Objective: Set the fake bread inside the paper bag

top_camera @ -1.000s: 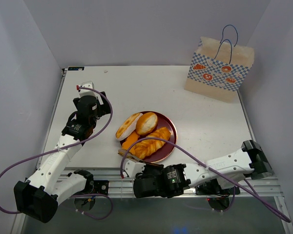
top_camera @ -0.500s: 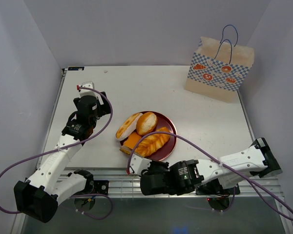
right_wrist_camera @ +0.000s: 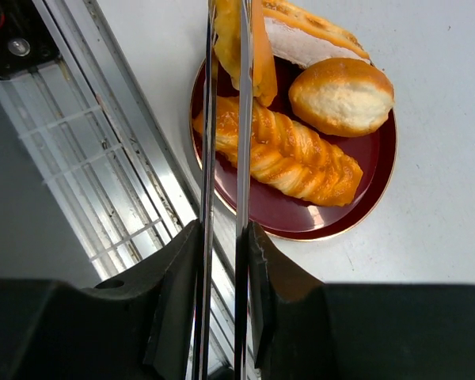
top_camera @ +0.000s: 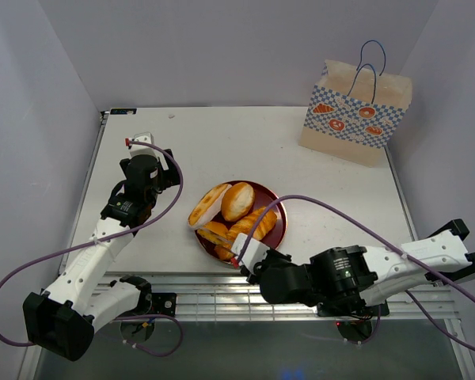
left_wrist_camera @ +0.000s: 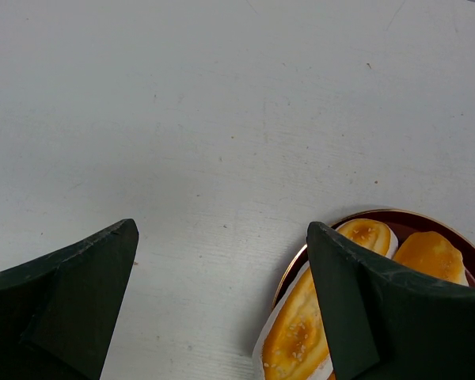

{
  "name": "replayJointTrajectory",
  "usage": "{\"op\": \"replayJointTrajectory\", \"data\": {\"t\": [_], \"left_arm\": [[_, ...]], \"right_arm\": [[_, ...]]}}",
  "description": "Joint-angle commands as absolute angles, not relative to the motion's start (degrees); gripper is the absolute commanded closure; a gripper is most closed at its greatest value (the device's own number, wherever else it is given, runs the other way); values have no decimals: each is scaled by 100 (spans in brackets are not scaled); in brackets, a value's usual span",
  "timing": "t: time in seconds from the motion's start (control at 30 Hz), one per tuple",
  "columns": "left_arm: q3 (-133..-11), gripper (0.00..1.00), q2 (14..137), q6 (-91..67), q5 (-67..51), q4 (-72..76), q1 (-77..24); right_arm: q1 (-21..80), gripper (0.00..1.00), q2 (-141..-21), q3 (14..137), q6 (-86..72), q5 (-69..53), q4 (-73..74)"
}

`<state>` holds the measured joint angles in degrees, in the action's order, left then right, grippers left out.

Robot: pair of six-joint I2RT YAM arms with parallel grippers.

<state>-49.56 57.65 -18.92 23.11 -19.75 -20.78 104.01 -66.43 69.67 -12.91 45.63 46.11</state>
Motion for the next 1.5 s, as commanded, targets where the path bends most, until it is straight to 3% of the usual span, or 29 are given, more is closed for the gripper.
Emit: {"op": "replayJointTrajectory", "data": {"t": [0.0, 0.23, 0.47, 0.77, 0.97, 1.17, 1.3, 1.47], "left_arm": [[-5115, 2, 5731, -1898, 2259, -1978, -2101], [-5124, 2, 5704, -1898, 2294, -1986, -2101], [-5115, 2, 5678, -1890, 2320, -1978, -2101], [-5124, 2, 5625, -1898, 2347, -1978, -2101], [-5124, 2, 5616, -1898, 2338, -1986, -2101], [-5115, 2, 5625, -1890, 2391, -1978, -2100], [-5115, 2, 5625, -1898, 2347, -1986, -2101], [-5124, 2, 5643, -1898, 2294, -1986, -2101]], "right_arm": [[10441, 92, -6180, 7286, -1257, 4588, 4201], [10441, 92, -5581, 7242, -1274, 4587, 4025], [10433, 92, -5476, 7453, -1231, 5413, 4078], [9994, 92, -4897, 7181, -133, 6223, 2744], [8290, 92, -5095, 6926, 465, 4660, 2101], [6507, 92, -5949, 7670, 651, 3703, 2083], [4872, 92, -6274, 8180, 73, 1510, 1837], [3403, 92, -6863, 8981, -439, 221, 1846]]}}
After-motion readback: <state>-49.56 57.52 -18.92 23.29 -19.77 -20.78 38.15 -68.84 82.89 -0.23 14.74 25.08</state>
